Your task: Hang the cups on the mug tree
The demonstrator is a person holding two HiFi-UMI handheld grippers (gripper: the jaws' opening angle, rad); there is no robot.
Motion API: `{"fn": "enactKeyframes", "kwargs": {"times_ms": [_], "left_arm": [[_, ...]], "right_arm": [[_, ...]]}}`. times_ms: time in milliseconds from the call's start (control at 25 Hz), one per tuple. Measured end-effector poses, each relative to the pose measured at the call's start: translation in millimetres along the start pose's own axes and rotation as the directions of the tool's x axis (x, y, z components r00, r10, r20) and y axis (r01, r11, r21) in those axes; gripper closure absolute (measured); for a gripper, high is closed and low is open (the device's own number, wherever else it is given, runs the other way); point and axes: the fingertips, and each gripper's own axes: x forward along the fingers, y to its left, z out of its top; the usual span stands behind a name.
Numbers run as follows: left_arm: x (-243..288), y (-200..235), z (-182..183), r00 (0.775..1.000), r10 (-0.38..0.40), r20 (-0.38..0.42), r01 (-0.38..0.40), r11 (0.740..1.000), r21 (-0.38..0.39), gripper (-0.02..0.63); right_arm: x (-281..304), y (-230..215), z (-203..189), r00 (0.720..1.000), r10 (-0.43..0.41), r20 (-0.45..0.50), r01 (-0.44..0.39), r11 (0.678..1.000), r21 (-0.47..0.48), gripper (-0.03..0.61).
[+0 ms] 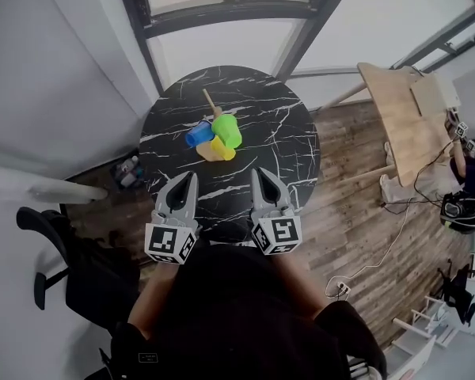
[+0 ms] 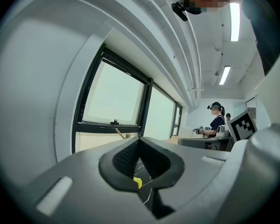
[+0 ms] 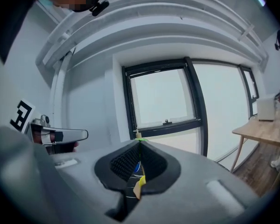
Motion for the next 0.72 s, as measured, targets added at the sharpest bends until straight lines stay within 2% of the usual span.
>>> {"fn": "enactKeyframes", "kwargs": {"times_ms": [200, 400, 720], "left_arm": [[-14.3, -14.9, 3.7, 1.0, 0.024, 0.012, -0.024, 1.0, 0.018, 0.62], [-28.2, -29.1, -8.7, 0.998, 0.063, 0.027, -0.063, 0.998, 0.002, 0.62], [-37.6, -43.2, -18.5, 0.998, 0.065, 0.01, -0.065, 0.998, -0.004, 0.62]], "right_arm": [[-18.9, 4.3, 4.6, 0.999, 0.032, 0.001, -0.032, 0.999, 0.013, 0.577], [-35.8, 11.5, -16.8, 0.997, 0.071, -0.022, -0.069, 0.996, 0.053, 0.577], [-56.1, 11.1, -19.4, 0.998, 0.066, -0.023, -0.065, 0.997, 0.037, 0.578]]}}
